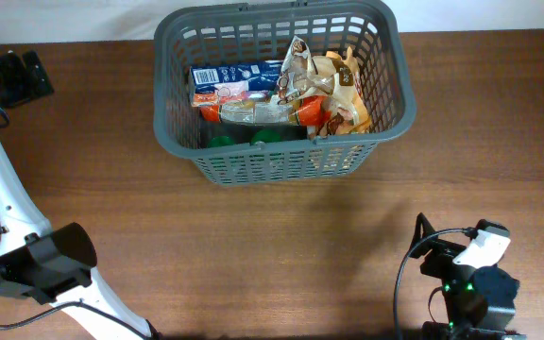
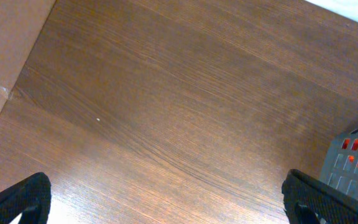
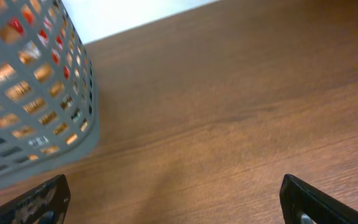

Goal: Pack container

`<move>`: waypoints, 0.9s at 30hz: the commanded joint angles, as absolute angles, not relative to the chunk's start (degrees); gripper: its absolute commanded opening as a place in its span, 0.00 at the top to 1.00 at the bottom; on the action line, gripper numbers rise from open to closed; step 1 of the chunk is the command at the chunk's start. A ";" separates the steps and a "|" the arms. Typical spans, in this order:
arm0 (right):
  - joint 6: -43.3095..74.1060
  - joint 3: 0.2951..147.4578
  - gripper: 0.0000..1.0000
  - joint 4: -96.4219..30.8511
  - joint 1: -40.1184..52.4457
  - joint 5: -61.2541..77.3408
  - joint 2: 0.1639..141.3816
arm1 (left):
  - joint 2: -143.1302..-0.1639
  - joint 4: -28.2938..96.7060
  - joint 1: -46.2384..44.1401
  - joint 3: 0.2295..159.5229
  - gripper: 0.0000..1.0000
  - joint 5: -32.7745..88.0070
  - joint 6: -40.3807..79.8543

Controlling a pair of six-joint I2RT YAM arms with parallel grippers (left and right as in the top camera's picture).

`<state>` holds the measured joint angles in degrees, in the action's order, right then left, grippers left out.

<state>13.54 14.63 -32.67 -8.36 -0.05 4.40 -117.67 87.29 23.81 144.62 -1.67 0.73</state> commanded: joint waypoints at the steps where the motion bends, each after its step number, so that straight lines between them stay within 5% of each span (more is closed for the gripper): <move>1: 14.24 10.76 0.01 -31.22 -8.19 1.04 1.98 | -118.32 87.29 24.08 144.35 0.01 -1.23 1.32; 27: 14.22 8.25 0.01 -30.17 -8.21 -3.68 0.19 | -118.32 87.29 24.05 144.35 0.01 -1.23 1.32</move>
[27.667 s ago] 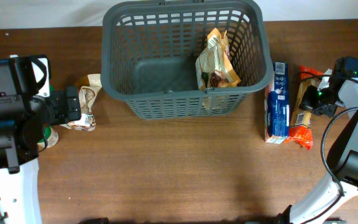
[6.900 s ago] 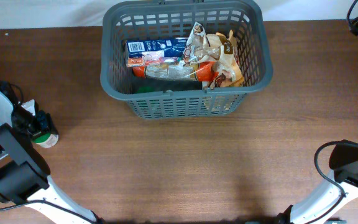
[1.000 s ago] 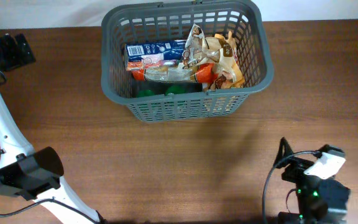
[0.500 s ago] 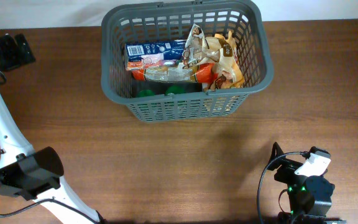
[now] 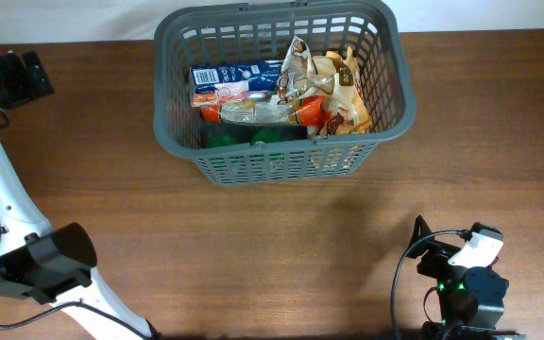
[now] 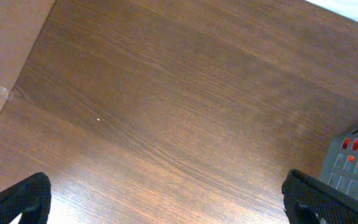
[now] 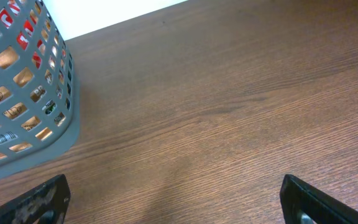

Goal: Pack container

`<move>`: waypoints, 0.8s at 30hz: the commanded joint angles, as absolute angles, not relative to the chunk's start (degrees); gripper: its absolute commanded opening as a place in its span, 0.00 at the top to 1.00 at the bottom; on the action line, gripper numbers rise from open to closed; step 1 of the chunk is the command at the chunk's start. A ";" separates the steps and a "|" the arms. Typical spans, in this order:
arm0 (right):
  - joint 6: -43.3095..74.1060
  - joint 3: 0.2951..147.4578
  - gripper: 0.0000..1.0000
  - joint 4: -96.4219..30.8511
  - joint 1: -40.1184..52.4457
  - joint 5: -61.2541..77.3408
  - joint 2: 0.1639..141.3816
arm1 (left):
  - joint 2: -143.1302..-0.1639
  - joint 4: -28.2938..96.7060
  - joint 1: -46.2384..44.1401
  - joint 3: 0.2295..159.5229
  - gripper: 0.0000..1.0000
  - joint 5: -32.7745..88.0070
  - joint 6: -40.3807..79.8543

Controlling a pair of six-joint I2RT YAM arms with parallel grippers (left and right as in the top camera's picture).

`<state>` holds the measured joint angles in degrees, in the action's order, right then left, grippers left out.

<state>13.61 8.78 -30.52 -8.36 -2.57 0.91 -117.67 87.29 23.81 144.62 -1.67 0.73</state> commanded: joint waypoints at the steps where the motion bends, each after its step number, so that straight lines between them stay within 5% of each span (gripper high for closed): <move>1: 14.22 8.25 0.01 -30.17 -8.21 -3.66 0.19 | -118.32 87.29 24.05 144.35 0.01 -1.23 1.32; 14: 14.24 8.25 0.01 -30.17 -8.21 -3.66 0.19 | -111.24 87.24 20.78 141.93 0.01 -1.23 1.32; 19: 14.22 8.25 0.01 -30.17 -8.21 -3.66 0.19 | -99.79 86.35 12.51 130.02 0.01 -3.75 -0.40; 24: 14.22 8.25 0.02 -30.17 -8.21 -3.66 0.19 | -85.41 69.95 3.60 110.43 0.01 -12.80 -3.25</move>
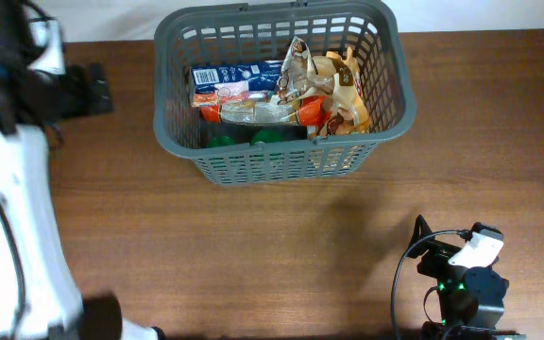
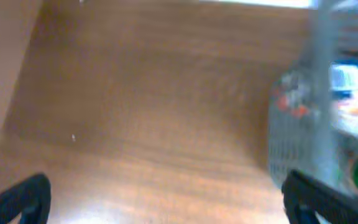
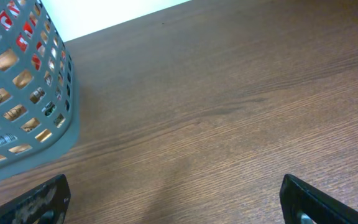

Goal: Pack container

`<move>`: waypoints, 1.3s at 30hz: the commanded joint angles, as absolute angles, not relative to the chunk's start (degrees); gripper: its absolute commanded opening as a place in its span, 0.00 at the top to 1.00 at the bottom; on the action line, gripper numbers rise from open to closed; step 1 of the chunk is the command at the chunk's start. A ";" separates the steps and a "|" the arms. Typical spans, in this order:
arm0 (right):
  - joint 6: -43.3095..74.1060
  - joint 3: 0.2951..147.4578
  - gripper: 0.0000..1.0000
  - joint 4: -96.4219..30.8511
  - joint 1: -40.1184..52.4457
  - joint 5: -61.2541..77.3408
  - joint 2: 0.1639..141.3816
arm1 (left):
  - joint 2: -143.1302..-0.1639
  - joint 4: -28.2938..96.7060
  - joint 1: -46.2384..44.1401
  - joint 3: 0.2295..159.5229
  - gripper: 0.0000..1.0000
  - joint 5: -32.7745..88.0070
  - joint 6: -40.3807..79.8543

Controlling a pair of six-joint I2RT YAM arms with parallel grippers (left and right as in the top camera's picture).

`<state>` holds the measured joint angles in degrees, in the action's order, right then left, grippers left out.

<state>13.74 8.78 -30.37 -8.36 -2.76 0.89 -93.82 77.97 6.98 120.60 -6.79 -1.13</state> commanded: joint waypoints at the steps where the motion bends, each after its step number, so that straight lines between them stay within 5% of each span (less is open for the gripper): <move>1: 14.22 8.25 0.01 -30.17 -8.21 -3.66 0.19 | -82.35 64.62 2.20 105.78 0.01 -12.12 -3.25; 8: 14.22 8.25 0.01 -30.17 -8.21 -3.66 0.19 | -58.78 27.75 -4.45 67.55 0.01 -2.22 -3.25; 11: 14.22 8.25 0.01 -30.17 -8.21 -3.66 0.19 | -49.50 21.56 -5.63 53.71 0.01 -2.11 -3.25; 27: 14.22 8.25 0.01 -30.17 -8.21 -3.66 0.19 | -6.85 15.46 -6.28 5.96 0.01 -1.02 -3.05; 39: 14.22 8.25 0.01 -30.17 -8.21 -3.66 0.19 | -0.27 11.00 -6.24 3.55 0.01 -2.15 -10.83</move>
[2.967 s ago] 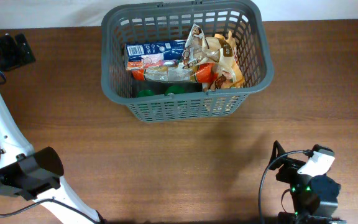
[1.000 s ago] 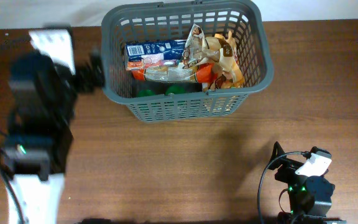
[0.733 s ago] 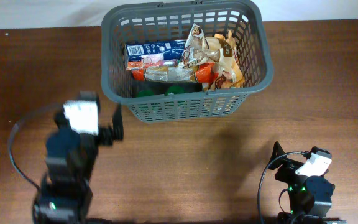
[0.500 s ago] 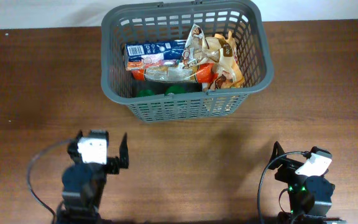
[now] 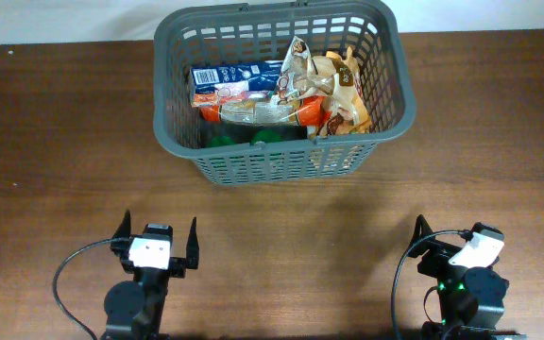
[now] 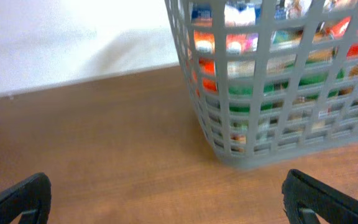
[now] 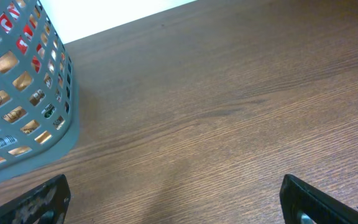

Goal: Pack container

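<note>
A grey plastic basket (image 5: pixel 274 166) stands at the back centre of the wooden table. Inside lie a blue-and-white packet (image 5: pixel 234 79), tan snack bags (image 5: pixel 336 87) and green items (image 5: pixel 244 139). My left gripper (image 5: pixel 157 242) rests low at the front left, open and empty, facing the basket wall (image 6: pixel 272 93). Its fingers (image 6: pixel 17 199) stand far apart over bare wood. At the front right my right gripper (image 5: pixel 450 238) is also open and empty, with the basket (image 7: pixel 17 106) at the left of its view.
Brown wooden tabletop (image 5: pixel 281 246) stretches between the basket and both grippers. A white wall (image 6: pixel 55 43) lies behind the table's far edge. Cables loop beside each arm base at the front.
My left arm has left the far left back of the table and is now folded low at the front left, its open gripper facing the basket. The right gripper has not moved.
My left arm first reached to the table's far left back corner, open over bare wood, while the right gripper drew back slightly at the front right. Then the left gripper was nearer the basket's left side. Now both grippers sit open at the front.
</note>
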`<move>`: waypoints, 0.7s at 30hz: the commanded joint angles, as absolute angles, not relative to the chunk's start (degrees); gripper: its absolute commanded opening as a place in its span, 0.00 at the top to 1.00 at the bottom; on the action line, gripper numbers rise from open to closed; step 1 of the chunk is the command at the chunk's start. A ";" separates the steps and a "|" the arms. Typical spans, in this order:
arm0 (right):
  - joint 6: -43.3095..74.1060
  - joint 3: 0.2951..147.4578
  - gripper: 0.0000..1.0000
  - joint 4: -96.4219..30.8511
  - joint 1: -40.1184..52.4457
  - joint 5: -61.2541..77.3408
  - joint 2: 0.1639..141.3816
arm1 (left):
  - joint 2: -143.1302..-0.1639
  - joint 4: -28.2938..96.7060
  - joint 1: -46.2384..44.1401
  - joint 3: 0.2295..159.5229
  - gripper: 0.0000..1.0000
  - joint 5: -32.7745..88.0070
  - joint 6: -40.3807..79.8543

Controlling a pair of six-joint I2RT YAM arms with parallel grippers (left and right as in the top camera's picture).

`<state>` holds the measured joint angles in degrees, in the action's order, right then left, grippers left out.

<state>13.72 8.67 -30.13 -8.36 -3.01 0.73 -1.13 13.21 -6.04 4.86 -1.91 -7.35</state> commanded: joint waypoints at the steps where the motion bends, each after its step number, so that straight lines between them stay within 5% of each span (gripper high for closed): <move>1: 14.22 8.25 0.01 -30.17 -8.21 -3.66 0.19 | -0.27 9.91 -6.24 2.90 0.01 -2.13 -10.83; 21: 14.22 8.25 0.01 -30.17 -8.21 -3.66 0.19 | -0.30 8.54 -6.24 2.37 0.01 -2.13 -10.83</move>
<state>13.78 8.67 -30.13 -8.36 -3.01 0.73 -0.84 8.78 -6.04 3.05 -1.91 -9.98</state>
